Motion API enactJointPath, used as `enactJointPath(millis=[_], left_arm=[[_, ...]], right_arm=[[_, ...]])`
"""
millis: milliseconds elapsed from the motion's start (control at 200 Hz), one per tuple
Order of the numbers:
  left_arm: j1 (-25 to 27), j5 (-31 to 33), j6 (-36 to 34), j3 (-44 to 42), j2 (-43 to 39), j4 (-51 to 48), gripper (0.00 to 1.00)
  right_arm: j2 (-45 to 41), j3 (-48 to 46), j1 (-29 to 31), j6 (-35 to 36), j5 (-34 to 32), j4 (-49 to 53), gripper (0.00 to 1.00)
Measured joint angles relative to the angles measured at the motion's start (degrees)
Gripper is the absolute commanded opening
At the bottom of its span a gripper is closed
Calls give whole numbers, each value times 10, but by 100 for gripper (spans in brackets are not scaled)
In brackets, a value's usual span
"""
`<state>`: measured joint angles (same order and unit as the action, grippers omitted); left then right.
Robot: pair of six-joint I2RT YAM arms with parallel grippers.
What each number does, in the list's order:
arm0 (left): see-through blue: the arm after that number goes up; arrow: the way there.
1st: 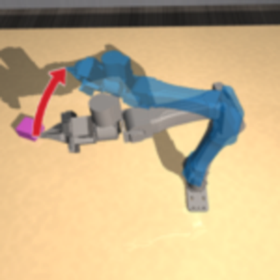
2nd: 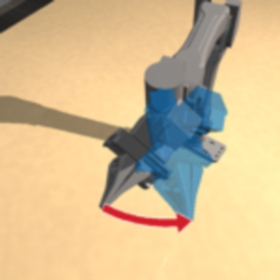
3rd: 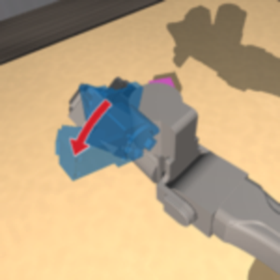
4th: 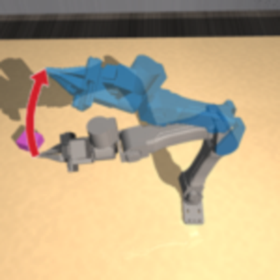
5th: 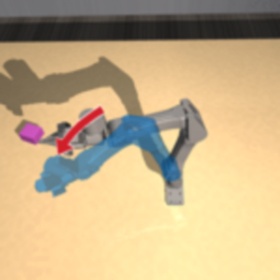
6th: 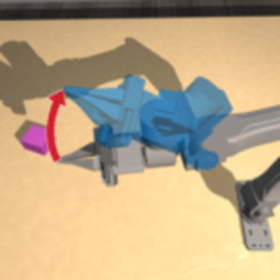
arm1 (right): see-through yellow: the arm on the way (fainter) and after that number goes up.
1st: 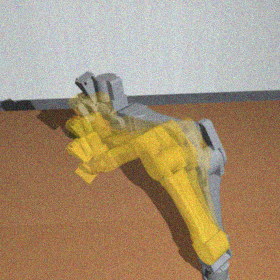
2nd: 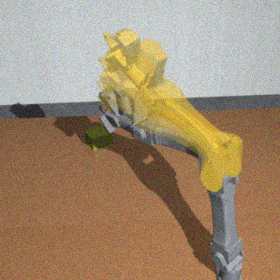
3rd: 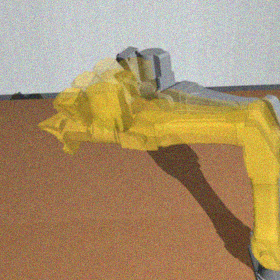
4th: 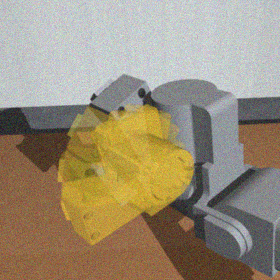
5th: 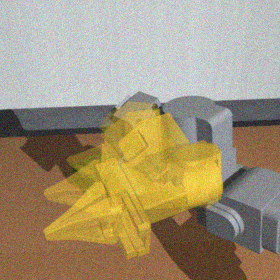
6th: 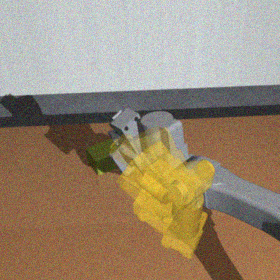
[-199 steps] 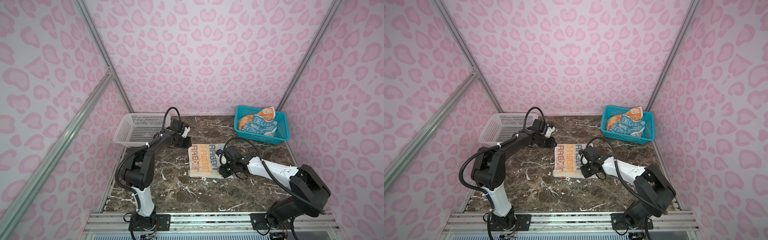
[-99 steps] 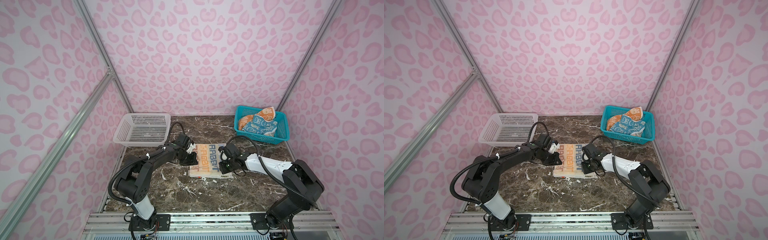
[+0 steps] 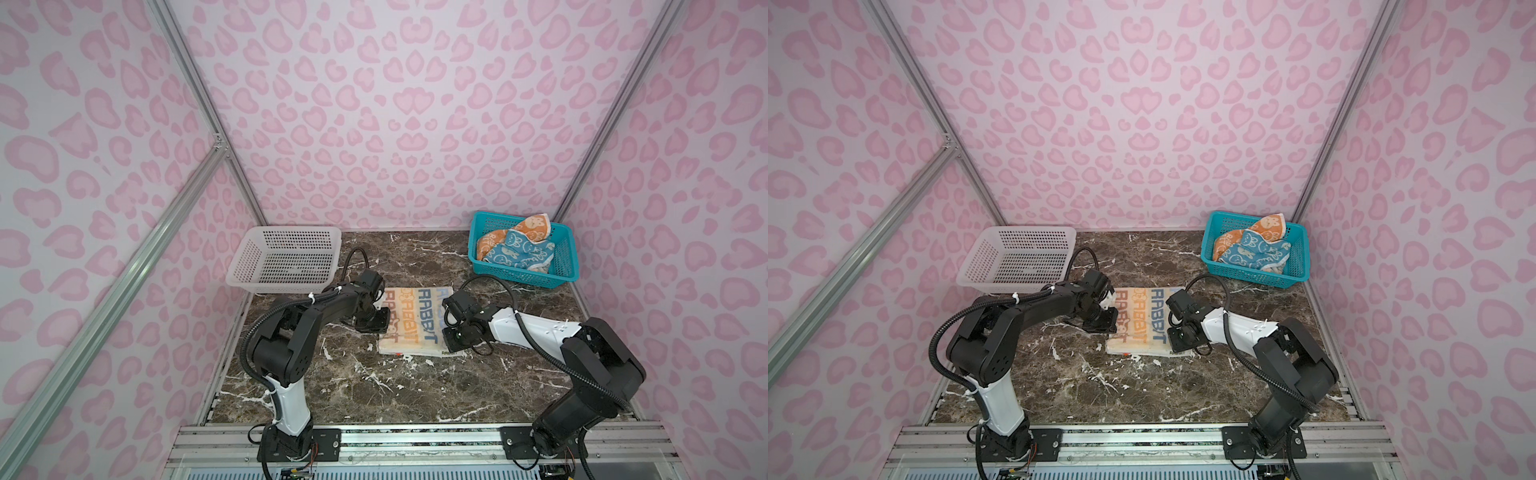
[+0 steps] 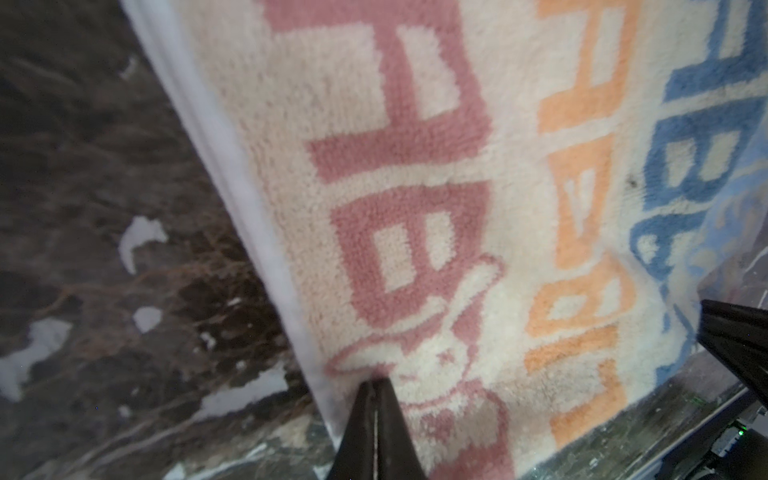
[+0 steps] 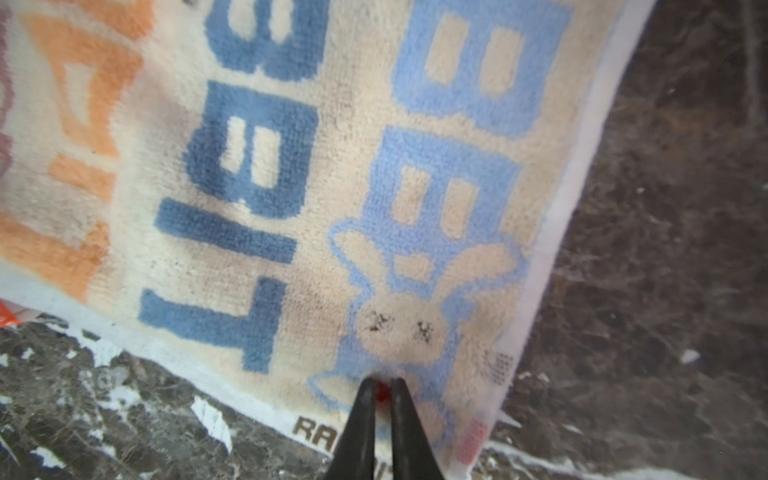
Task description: Fold and stack the towels
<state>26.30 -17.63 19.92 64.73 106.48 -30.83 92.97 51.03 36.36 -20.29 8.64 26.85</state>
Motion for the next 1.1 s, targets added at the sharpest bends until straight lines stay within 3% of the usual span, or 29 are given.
enactJointPath(millis=[195, 405, 490, 545, 700, 835, 1105], left_arm=[[-8, 30, -17, 17, -12, -13, 25], [-8, -16, -6, 0, -85, -14, 34], [-8, -38, 12, -28, -107, -11, 35], [-8, -51, 22, -47, -119, -11, 43], [-8, -66, 54, -97, -151, -6, 51], [-8, -67, 72, -128, -163, -3, 53], [0, -70, 91, -135, -132, 25, 46]], right_arm=[[-5, 9, 0, 6, -2, 13, 14], [-50, 9, 0, 3, 15, 9, 21], [-60, 9, -2, -2, 21, 9, 25], [-62, 9, -3, -5, 23, 11, 30], [-82, -10, -4, -30, 23, 13, 44], [-95, -35, -5, -61, 23, 13, 49], [-71, -48, -9, -114, 14, 13, 44]])
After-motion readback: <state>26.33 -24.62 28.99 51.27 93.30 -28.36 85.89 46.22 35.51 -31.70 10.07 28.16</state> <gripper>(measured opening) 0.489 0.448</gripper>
